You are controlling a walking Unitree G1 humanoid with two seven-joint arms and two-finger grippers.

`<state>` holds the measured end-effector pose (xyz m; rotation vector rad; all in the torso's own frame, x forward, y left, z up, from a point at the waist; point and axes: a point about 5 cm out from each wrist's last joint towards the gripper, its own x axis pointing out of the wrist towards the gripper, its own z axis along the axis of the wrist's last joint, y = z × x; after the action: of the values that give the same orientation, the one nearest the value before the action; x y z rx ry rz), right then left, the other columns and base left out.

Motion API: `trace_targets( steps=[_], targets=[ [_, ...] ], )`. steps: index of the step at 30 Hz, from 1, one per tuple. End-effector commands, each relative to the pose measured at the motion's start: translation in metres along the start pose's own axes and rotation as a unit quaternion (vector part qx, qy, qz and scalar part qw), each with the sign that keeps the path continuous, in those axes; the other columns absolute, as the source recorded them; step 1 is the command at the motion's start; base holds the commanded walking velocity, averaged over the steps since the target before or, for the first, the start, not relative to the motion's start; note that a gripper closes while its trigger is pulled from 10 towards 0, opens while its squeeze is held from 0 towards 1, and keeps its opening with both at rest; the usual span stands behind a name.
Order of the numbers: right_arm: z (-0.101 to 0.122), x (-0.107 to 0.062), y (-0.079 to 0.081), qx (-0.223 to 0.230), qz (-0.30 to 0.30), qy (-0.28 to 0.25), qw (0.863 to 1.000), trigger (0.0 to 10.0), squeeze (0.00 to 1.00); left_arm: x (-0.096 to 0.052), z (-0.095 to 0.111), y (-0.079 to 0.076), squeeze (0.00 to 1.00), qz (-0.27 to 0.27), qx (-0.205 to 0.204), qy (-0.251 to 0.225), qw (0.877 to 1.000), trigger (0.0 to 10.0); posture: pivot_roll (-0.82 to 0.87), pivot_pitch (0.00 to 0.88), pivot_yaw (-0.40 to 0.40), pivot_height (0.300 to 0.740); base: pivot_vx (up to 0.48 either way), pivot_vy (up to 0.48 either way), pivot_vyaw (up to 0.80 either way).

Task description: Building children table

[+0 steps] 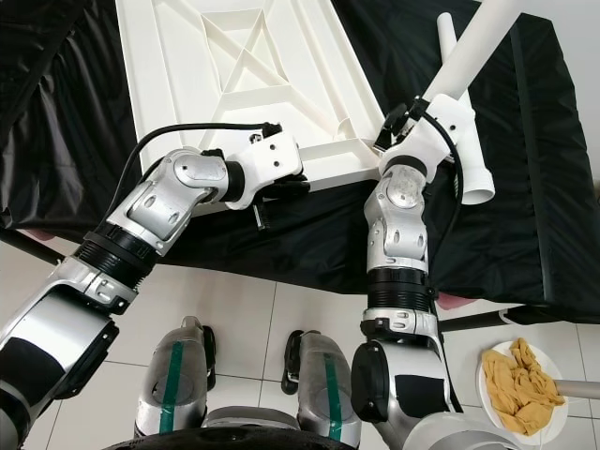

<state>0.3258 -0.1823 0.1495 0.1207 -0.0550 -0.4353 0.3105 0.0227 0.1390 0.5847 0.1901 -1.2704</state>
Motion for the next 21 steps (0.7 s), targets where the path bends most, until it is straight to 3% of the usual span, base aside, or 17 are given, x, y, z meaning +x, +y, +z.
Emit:
trace_targets(
  steps=[1, 4, 5, 6, 10, 11, 21],
  targets=[
    [0.000, 0.001, -0.007, 0.004, -0.001, -0.004, 1.000, 10.0, 1.00, 0.004, 0.002, -0.006, 0.00, -0.011, 0.004, -0.003, 1.000, 10.0, 0.08, 0.023, -0.082, 0.740, 0.000, 0.000, 0.00],
    [0.002, 0.002, -0.011, 0.008, 0.007, -0.007, 1.000, 10.0, 1.00, 0.004, 0.002, -0.007, 0.00, -0.011, 0.005, -0.003, 1.000, 10.0, 0.08, 0.022, -0.083, 0.740, 0.000, 0.000, 0.00],
    [0.002, 0.003, -0.012, 0.007, 0.023, -0.006, 1.000, 10.0, 0.84, 0.005, 0.002, -0.007, 0.00, -0.012, 0.005, -0.003, 1.000, 10.0, 0.08, 0.020, -0.083, 0.740, 0.000, 0.000, 0.00],
    [0.001, 0.004, -0.013, 0.012, 0.049, -0.004, 0.999, 10.0, 0.00, 0.005, 0.002, -0.007, 0.00, -0.012, 0.005, -0.003, 1.000, 10.0, 0.08, 0.019, -0.082, 0.740, 0.000, 0.000, 0.00],
    [-0.003, 0.006, -0.016, 0.004, 0.110, 0.003, 0.994, 10.0, 0.00, 0.005, 0.002, -0.008, 0.00, -0.013, 0.005, -0.004, 1.000, 10.0, 0.07, 0.018, -0.079, 0.740, 0.000, 0.000, 0.00],
    [-0.009, 0.006, -0.019, -0.030, 0.134, 0.003, 0.990, 10.0, 0.00, 0.006, 0.002, -0.008, 0.00, -0.015, 0.005, -0.004, 1.000, 10.0, 0.07, 0.017, -0.079, 0.740, 0.000, 0.000, 0.00],
    [-0.016, 0.007, -0.026, -0.032, 0.272, 0.011, 0.962, 10.0, 0.00, 0.005, 0.002, -0.009, 0.00, -0.015, 0.005, -0.003, 1.000, 10.0, 0.08, 0.011, -0.080, 0.740, 0.000, 0.000, 0.00]
  ],
)
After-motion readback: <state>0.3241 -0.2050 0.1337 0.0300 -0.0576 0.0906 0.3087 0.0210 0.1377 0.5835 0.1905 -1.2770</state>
